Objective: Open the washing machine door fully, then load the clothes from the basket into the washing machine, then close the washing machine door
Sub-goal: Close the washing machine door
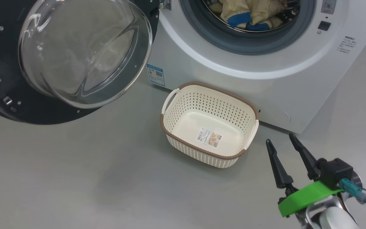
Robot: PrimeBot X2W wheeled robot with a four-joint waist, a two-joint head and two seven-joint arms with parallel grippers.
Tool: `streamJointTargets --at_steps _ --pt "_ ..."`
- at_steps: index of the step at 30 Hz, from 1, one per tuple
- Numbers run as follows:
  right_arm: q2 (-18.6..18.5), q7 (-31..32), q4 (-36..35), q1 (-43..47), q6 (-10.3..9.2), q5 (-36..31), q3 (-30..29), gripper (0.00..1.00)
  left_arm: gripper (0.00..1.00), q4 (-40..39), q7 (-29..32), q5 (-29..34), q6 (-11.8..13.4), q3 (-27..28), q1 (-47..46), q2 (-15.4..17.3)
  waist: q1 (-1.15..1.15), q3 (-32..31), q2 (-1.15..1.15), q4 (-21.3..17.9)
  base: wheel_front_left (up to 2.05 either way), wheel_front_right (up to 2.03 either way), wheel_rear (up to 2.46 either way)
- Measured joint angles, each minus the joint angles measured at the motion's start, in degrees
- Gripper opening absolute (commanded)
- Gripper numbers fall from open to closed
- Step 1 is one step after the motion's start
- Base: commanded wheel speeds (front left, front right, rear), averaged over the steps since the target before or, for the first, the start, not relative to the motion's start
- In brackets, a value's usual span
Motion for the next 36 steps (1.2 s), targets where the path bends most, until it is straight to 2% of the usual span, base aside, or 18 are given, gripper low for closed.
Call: streamJointTargets --at_steps 2,7,9,17,25,26,36 --pt "0.01 0.0 -0.01 -0.02 0.0 0.0 0.04 1.0 0.0 1.35 2.04 -3.14 0.01 2.49 -2.03 2.83 0.0 0.35 0.0 -0.24 0.0 0.0 0.0" --pt "0.01 0.0 0.04 -0.29 0.0 0.0 0.59 1.0 0.0 6.88 5.99 -5.58 1.14 6.22 -6.1 11.16 0.0 1.44 0.0 -1.08 0.0 0.0 0.0" --pt "0.0 0.0 0.1 -0.87 0.0 0.0 0.76 1.0 0.0 9.33 7.57 -7.49 1.2 7.67 -7.87 13.62 0.0 1.96 0.0 -1.56 0.0 0.0 0.0" --pt "-0.48 0.0 0.26 -2.37 0.0 0.0 1.68 1.0 0.0 15.33 14.89 -15.16 4.72 12.43 -18.57 22.8 0.0 4.18 0.0 -3.63 0.0 0.0 0.0" --pt "-1.74 0.0 0.4 -4.02 0.0 -0.01 2.91 1.0 0.0 15.37 20.92 -18.42 9.39 12.3 -25.57 26.74 0.0 6.9 0.0 -5.47 0.0 0.0 0.0" --pt "-2.36 0.0 0.4 -4.75 0.0 -0.01 3.18 1.0 0.0 14.61 22.53 -19.2 10.82 12.13 -26.76 27.31 0.0 7.69 0.0 -5.96 0.0 0.0 0.0" --pt "-3.93 0.0 0.38 -6.47 0.0 -0.08 3.54 1.0 0.0 9.42 30.18 -24.01 17.08 11.9 -30.89 27.53 0.01 12.3 0.0 -7.76 0.0 0.0 0.0"
